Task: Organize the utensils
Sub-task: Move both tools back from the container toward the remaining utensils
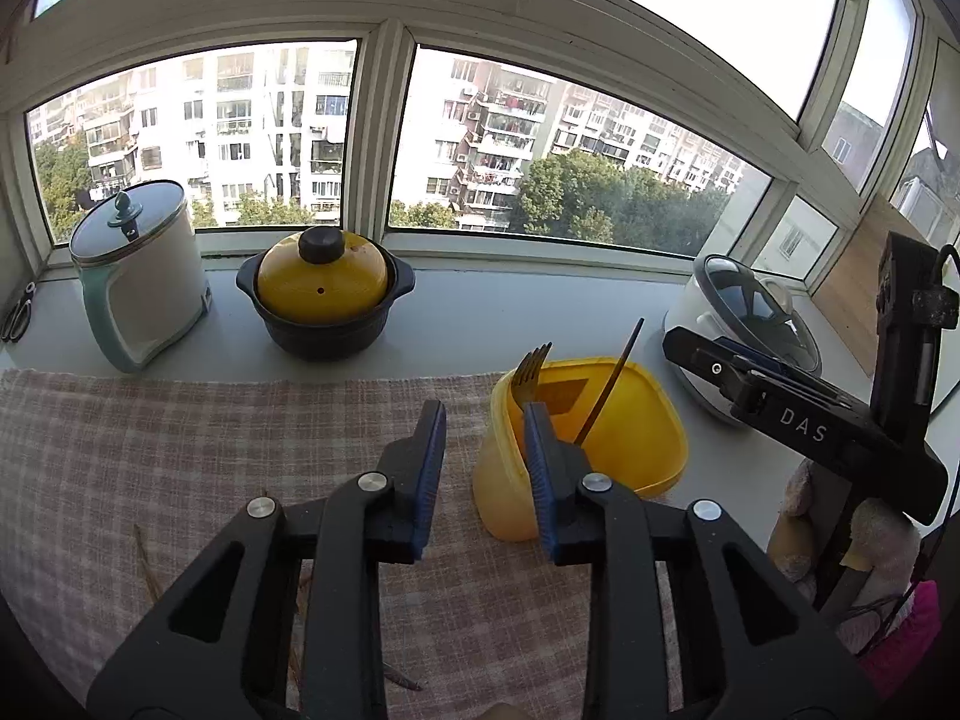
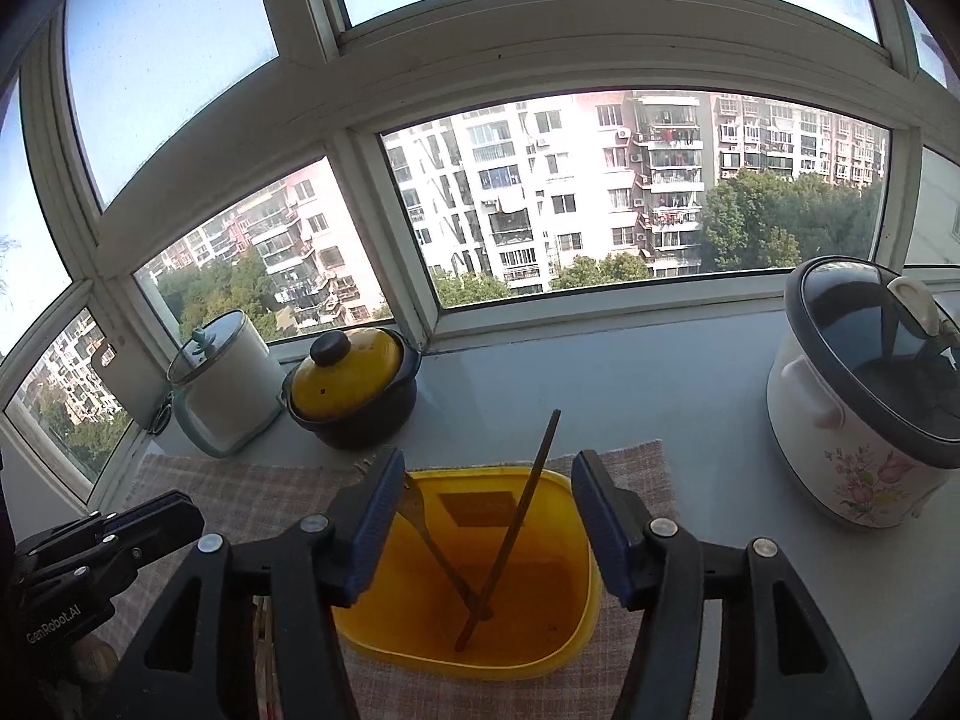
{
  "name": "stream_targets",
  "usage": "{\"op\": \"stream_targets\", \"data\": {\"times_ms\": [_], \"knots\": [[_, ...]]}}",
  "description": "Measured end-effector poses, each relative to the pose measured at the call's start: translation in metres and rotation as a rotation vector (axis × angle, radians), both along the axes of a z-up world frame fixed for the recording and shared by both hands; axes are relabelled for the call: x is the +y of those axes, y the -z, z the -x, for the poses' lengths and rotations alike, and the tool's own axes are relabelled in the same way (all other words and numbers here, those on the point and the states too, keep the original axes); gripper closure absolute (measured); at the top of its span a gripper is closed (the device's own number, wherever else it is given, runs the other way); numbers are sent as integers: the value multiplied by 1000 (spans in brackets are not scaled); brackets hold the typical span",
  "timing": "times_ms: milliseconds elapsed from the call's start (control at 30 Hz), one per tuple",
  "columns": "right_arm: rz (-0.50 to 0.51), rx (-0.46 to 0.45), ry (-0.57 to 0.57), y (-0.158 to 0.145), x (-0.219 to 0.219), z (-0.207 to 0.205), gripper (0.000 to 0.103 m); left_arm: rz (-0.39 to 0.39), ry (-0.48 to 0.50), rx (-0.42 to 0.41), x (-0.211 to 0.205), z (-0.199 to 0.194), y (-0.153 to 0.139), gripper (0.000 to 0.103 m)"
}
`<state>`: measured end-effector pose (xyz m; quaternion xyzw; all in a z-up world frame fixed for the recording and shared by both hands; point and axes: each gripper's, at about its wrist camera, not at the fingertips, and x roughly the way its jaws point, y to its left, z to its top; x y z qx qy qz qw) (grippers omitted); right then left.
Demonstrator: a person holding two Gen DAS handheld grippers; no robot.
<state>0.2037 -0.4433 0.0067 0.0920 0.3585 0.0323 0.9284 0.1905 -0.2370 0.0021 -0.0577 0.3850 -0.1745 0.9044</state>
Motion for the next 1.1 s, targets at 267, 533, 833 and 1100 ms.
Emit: {"op": "stream_targets", "data": {"times_ms": [267,533,833,1100], "knots": [[39,-24,-74,-3,41,32,11,-74,-103,-37,71,37,-4,25],[-38,-6,-100,9,79,48,8,-119,-190,55,134,62,19,24],[-68,19,-147,32,119,56,0,-119,-309,138,196,93,58,24],[58,41,-235,52,156,57,0,-86,-415,238,244,105,99,39]]}}
